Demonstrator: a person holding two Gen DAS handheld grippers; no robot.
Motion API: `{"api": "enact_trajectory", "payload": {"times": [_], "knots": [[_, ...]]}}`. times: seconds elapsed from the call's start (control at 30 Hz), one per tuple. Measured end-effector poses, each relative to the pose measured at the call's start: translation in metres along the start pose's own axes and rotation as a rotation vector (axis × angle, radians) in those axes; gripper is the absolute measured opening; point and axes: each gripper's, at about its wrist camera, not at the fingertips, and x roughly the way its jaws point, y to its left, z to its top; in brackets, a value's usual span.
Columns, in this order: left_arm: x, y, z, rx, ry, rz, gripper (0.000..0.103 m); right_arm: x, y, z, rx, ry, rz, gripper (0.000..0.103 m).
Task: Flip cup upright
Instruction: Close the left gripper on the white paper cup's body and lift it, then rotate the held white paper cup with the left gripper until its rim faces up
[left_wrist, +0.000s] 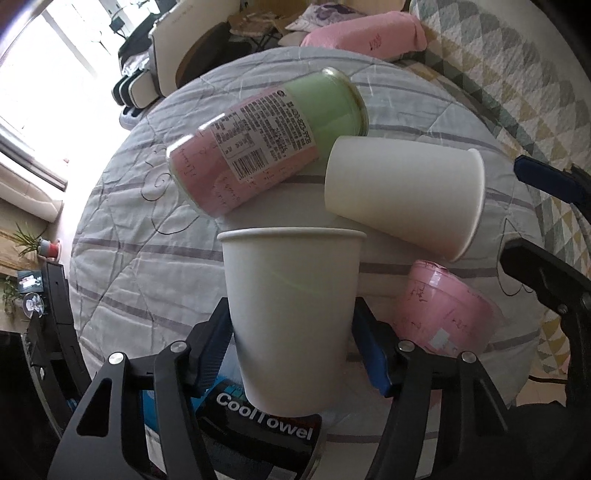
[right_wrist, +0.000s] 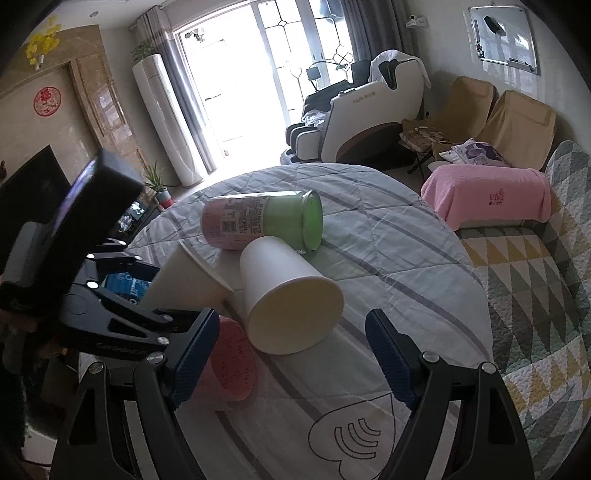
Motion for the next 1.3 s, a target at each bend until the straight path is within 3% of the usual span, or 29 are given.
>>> {"api": "enact_trajectory", "payload": {"times": [0.3,0.57,0.83,1.13,1.3], "knots": [[-0.032,0.001,-0.007,-0.019,-0.126,0.106,0.064,0.002,0.0,0.001,0.0,-0.002,-0.001,0.082],[-0.062,-0.003,-0.021,-0.081,-0.211,0.136,0.064,-0.003,0.003,0.001,-0.013,-0.013,-0.008,0.082],[-0.096,-0.005,-0.039,-0.138,-0.269,0.1,0.064,-0.016,0.012,0.002,-0.039,-0.032,-0.01,0.082],[-0.121,-0.036,-0.067,-0.121,-0.232,0.022,0.064,-0.034,0.013,-0.005,-0.031,-0.034,-0.007,0.082],[-0.113,-0.056,-0.084,-0.142,-0.178,-0.047,0.064,-0.039,0.011,-0.012,-0.011,0.012,0.02,0.082]]}}
